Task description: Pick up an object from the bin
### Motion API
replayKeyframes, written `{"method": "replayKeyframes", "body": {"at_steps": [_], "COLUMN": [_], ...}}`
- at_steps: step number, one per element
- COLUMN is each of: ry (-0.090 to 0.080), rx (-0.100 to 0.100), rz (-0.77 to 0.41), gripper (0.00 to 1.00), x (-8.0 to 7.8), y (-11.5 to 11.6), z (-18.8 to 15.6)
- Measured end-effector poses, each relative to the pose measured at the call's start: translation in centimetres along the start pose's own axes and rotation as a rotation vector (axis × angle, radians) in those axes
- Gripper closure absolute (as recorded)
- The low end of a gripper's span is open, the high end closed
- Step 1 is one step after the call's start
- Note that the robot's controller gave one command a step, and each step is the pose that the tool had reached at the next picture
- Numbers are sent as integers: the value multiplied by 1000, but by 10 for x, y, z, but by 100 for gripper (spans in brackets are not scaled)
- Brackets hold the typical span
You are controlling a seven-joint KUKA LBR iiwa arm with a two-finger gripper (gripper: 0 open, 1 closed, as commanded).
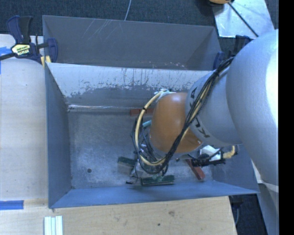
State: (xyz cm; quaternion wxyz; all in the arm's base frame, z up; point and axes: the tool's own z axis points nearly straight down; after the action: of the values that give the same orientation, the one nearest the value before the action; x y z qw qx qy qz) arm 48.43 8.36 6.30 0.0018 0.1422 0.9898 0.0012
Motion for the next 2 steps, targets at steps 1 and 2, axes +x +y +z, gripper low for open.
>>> {"method": "replayKeyframes", "body": {"at_steps": [1, 2], "ry": [0, 2], "rx": [0, 1], "rz": [1, 0], "gripper": [100, 100], "x": [0, 1], "y": [0, 0], "z": [-2, -8]}}
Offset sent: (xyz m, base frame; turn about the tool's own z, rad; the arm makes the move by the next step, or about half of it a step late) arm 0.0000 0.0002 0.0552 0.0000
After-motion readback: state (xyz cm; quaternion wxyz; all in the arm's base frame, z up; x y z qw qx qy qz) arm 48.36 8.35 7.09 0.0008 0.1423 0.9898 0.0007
